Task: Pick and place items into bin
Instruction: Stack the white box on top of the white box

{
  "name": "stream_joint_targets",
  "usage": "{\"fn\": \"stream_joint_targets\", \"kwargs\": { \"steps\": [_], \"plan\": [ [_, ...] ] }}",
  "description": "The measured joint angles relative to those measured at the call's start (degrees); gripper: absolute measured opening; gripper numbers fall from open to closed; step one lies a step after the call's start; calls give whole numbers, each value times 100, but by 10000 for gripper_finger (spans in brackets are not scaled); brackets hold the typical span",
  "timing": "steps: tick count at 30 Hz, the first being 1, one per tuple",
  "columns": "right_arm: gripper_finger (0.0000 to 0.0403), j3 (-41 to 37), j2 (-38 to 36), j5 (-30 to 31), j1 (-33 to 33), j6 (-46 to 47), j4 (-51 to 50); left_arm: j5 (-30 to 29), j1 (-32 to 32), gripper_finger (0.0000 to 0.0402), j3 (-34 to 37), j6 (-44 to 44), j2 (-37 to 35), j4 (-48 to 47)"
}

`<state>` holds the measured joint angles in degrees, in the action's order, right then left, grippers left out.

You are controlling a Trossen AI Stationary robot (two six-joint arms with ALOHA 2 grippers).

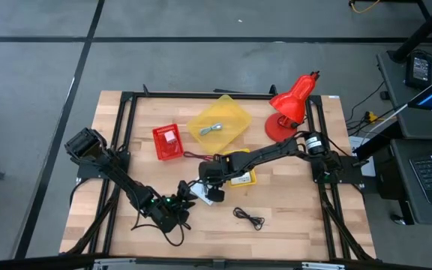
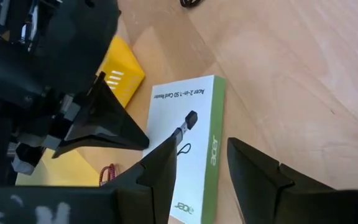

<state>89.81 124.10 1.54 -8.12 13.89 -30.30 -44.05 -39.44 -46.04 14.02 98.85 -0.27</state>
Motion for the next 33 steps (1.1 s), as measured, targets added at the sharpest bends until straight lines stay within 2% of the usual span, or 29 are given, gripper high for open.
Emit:
{"fn": "stream_joint_targets", "kwargs": {
  "steps": [15, 22, 33],
  "plan": [
    [0, -12, 28, -52, 49, 32, -11, -48, -108, 139, 2, -83, 3, 0],
    [0, -8, 111, -179, 113, -68, 50, -296, -244, 139, 2, -81, 4, 0],
    [0, -9, 174, -311, 214, -88, 127, -136, -240, 139, 2, -228, 4, 0]
  ]
}}
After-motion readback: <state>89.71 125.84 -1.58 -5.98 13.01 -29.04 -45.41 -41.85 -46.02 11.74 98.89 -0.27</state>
